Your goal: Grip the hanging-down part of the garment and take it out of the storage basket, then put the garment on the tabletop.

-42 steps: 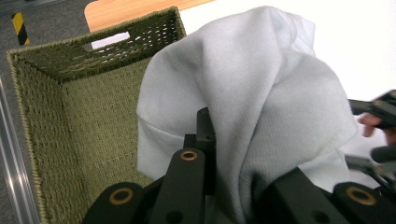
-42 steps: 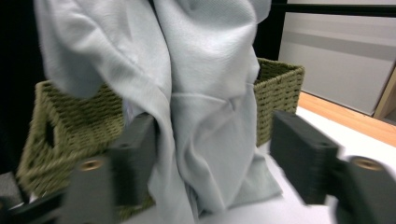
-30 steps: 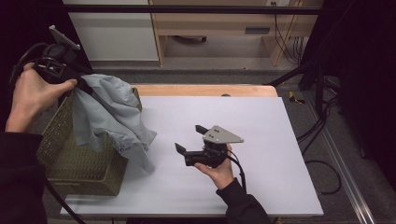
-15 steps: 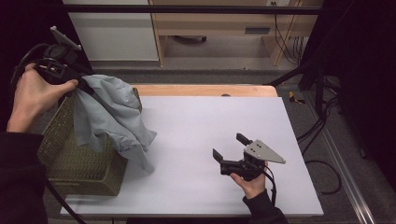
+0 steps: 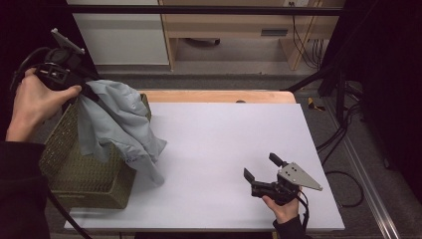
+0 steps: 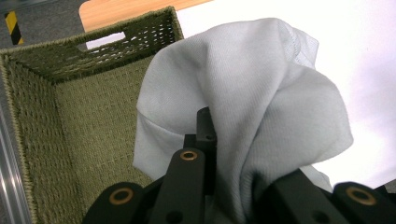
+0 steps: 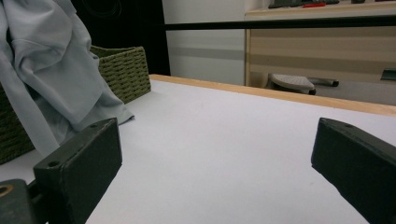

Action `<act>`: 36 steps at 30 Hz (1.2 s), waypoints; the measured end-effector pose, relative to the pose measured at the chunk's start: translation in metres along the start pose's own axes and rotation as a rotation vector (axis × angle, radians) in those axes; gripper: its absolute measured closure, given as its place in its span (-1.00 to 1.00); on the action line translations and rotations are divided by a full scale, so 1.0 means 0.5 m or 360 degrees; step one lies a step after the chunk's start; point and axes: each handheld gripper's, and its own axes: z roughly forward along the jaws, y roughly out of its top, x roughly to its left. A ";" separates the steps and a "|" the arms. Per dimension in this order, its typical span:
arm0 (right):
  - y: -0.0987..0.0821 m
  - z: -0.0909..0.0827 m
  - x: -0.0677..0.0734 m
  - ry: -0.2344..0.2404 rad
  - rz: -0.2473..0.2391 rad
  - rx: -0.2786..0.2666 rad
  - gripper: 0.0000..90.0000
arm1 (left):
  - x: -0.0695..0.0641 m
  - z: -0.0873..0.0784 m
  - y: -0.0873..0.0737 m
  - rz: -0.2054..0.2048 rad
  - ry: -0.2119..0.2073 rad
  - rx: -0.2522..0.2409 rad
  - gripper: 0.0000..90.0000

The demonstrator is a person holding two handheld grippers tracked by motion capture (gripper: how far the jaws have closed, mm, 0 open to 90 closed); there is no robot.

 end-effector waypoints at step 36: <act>-0.039 -0.031 -0.025 -0.0061 0.0017 0.0068 -0.95 | -0.119 0.000 0.044 0.0175 -0.0145 -0.0078 0.89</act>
